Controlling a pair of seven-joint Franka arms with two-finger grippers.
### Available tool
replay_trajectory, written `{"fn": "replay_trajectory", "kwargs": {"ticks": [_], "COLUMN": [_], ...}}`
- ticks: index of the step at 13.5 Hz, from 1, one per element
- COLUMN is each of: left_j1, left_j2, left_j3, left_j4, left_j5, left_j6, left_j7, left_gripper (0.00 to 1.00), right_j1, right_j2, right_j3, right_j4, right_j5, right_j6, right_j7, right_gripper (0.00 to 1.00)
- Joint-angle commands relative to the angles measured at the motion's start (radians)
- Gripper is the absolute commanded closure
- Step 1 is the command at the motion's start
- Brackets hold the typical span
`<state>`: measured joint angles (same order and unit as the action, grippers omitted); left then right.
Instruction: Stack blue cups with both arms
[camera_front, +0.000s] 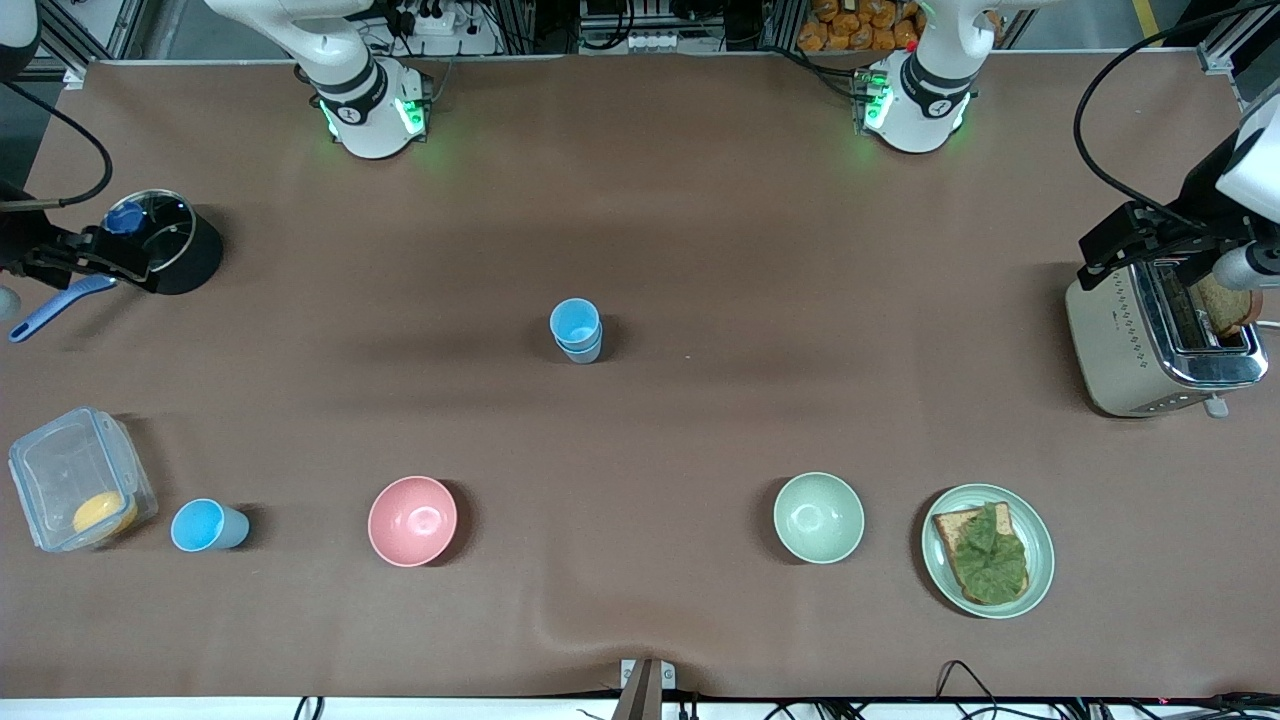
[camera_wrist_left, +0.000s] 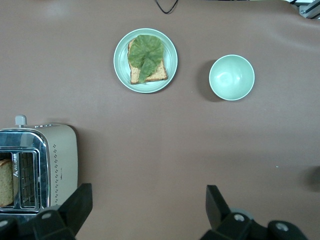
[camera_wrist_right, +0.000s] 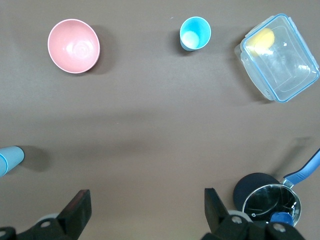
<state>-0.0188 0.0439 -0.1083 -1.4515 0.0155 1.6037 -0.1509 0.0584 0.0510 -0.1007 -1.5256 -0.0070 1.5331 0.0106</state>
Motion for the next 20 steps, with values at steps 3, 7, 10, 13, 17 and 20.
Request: {"fn": "replay_trajectory", "kwargs": {"ticks": [3, 7, 10, 13, 17, 20], "left_j1": [-0.012, -0.012, -0.009, -0.009, -0.007, -0.009], "left_j2": [-0.027, -0.039, -0.055, -0.053, -0.045, -0.018], "left_j3": [0.027, 0.025, 0.029, 0.041, 0.053, 0.053], "left_j4": [-0.018, -0.023, -0.026, -0.027, -0.023, -0.021], "left_j5": [-0.014, -0.008, -0.014, -0.019, -0.019, -0.014], "left_j6": [-0.014, -0.053, -0.056, -0.054, -0.054, -0.050], "left_j7": [0.028, 0.021, 0.031, 0.034, 0.094, 0.089], "left_gripper": [0.00, 0.00, 0.00, 0.00, 0.00, 0.00], "right_j1": [0.006, 0.008, 0.008, 0.006, 0.006, 0.006], "right_j2": [-0.005, -0.005, -0.005, -0.005, -0.005, -0.005], "right_j3": [-0.004, -0.004, -0.004, -0.004, -0.004, -0.004], "right_j4": [0.004, 0.004, 0.004, 0.004, 0.004, 0.004], "right_j5": [-0.021, -0.021, -0.021, -0.021, -0.021, -0.021], "right_j6": [-0.008, -0.008, -0.010, -0.010, -0.010, -0.011], "right_j7": [0.003, 0.003, 0.003, 0.003, 0.003, 0.003], "right_gripper": [0.00, 0.00, 0.00, 0.00, 0.00, 0.00]}}
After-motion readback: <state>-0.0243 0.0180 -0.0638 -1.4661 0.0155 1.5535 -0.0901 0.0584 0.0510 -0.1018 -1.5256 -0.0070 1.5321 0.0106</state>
